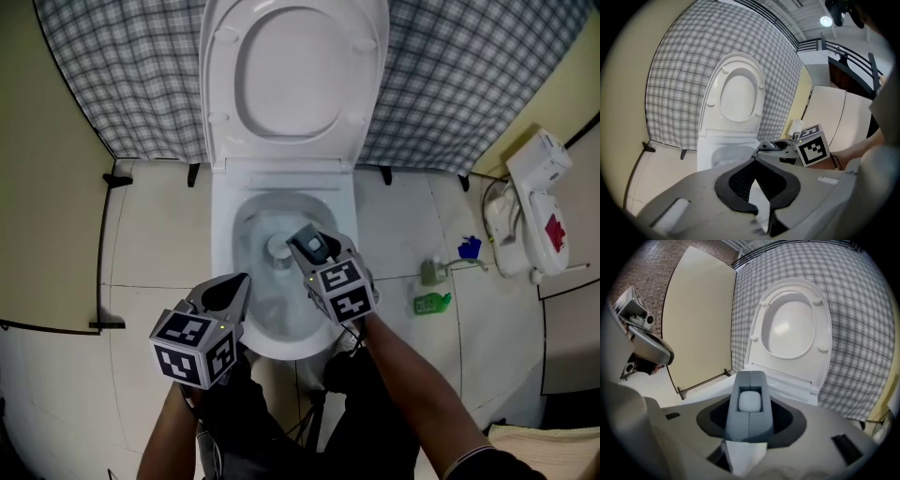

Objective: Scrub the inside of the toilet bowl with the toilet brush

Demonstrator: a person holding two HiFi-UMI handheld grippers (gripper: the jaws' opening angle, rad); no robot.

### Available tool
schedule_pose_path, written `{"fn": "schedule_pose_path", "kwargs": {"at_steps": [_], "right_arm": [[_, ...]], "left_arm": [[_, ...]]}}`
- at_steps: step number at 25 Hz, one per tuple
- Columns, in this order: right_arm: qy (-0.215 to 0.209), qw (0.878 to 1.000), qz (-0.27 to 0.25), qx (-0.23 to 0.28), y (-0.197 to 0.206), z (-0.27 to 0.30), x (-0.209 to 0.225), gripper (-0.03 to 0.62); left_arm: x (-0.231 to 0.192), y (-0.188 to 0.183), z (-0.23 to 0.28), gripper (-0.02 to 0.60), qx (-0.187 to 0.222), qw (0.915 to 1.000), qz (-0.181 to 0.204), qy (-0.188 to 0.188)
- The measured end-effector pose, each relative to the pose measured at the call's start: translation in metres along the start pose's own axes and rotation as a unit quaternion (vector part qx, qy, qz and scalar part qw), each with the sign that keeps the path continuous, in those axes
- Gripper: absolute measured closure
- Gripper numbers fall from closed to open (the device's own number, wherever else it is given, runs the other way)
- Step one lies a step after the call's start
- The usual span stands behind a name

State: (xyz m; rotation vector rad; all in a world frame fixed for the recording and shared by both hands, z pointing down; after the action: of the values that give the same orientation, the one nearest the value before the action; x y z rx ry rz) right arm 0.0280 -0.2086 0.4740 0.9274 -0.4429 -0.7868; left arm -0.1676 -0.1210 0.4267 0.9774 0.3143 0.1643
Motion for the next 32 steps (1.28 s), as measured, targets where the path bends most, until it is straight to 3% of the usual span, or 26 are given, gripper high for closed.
{"fn": "schedule_pose_path", "kwargs": {"at_steps": [11, 15, 22, 27, 32], "right_arm": [[-0.060, 0.997, -0.005, -0.050, 0.024, 0.007, -0.024, 0.391], [-0.079, 0.993, -0.030, -0.079, 0.038, -0.006, -0.033, 0.390], [-0.101, 0.990, -0.034, -0.089, 0.041, -0.046, -0.049, 0.390], [-0.091, 0.990, -0.031, -0.100, 0.049, -0.066, -0.055, 0.390], [-0.074, 0.988, -0.014, -0.132, 0.060, -0.050, -0.042, 0.390]], "left_arm": [[0.000, 0.003, 0.003, 0.572, -0.003, 1.0000, -0.002, 0.004], [0.005, 0.004, 0.005, 0.572, -0.004, 1.0000, 0.000, 0.009], [0.008, -0.002, -0.001, 0.571, 0.006, 0.9999, 0.001, 0.012], [0.013, -0.003, -0.002, 0.572, 0.010, 0.9998, 0.004, 0.016], [0.014, -0.001, -0.001, 0.572, 0.007, 0.9998, 0.004, 0.016]]}}
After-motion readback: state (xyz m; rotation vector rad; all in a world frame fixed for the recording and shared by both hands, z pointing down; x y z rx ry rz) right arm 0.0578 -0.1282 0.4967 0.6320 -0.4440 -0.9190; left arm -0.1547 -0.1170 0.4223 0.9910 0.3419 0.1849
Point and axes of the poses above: the fingertips, and each gripper's own axes: z forward along the fingers, x to its right, y out of its underside, the point moved 9 cm from there along -z, backward along the fingers, and after that the axes turned 14 degrees about -y, right-handed, at the moved point
